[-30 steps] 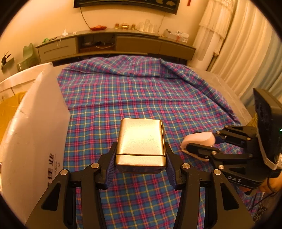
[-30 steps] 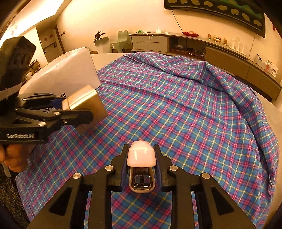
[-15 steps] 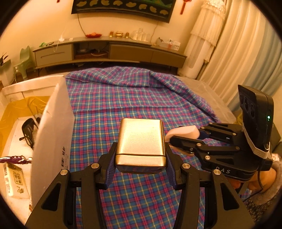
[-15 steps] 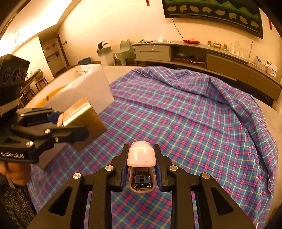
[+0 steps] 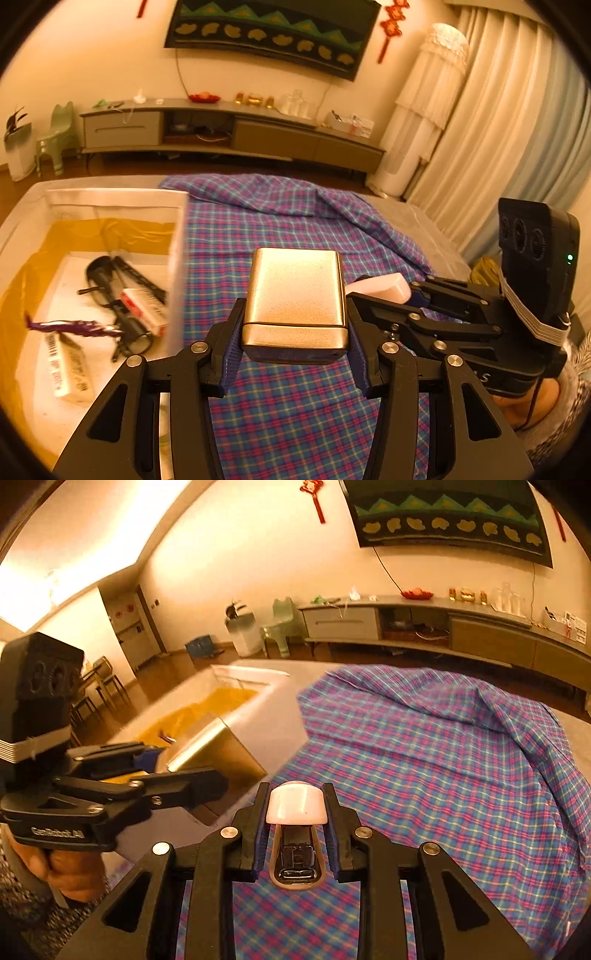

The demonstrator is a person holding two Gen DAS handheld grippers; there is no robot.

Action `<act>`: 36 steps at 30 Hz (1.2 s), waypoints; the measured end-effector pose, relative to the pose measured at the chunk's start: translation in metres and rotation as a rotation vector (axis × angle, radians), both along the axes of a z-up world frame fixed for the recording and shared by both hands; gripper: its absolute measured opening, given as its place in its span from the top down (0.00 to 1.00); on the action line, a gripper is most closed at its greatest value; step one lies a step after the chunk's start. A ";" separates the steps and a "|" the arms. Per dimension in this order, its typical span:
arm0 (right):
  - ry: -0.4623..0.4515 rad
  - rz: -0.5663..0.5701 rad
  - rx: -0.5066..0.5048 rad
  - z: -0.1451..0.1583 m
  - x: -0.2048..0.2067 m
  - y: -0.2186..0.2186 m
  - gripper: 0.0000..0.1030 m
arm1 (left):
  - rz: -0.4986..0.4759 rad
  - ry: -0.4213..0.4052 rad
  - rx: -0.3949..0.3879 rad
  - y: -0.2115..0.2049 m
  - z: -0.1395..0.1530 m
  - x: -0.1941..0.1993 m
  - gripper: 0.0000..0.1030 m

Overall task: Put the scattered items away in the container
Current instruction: 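Carry the gold tin with the left tool while the right tool carries the stapler to the container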

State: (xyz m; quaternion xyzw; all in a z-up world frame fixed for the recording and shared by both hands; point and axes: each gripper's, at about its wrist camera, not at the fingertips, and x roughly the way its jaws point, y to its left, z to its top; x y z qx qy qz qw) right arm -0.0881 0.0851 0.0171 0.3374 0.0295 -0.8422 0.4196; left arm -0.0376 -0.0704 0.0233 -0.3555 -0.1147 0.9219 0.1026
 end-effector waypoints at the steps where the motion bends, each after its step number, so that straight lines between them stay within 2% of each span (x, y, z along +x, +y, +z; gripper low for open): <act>1: 0.003 0.005 -0.009 0.003 0.004 -0.004 0.73 | 0.007 0.001 0.001 -0.005 0.001 0.003 0.51; 11: 0.002 0.003 -0.099 0.024 0.038 -0.032 0.73 | 0.093 0.016 0.018 -0.065 0.011 0.039 0.51; 20: -0.020 0.039 -0.157 0.042 0.059 -0.073 0.73 | 0.218 0.003 -0.023 -0.125 0.013 0.058 0.51; 26: -0.032 0.092 -0.141 0.050 0.072 -0.113 0.74 | 0.279 -0.004 -0.067 -0.157 0.010 0.070 0.51; 36: -0.085 0.138 -0.093 0.044 0.082 -0.167 0.73 | 0.324 -0.048 -0.119 -0.188 -0.007 0.082 0.51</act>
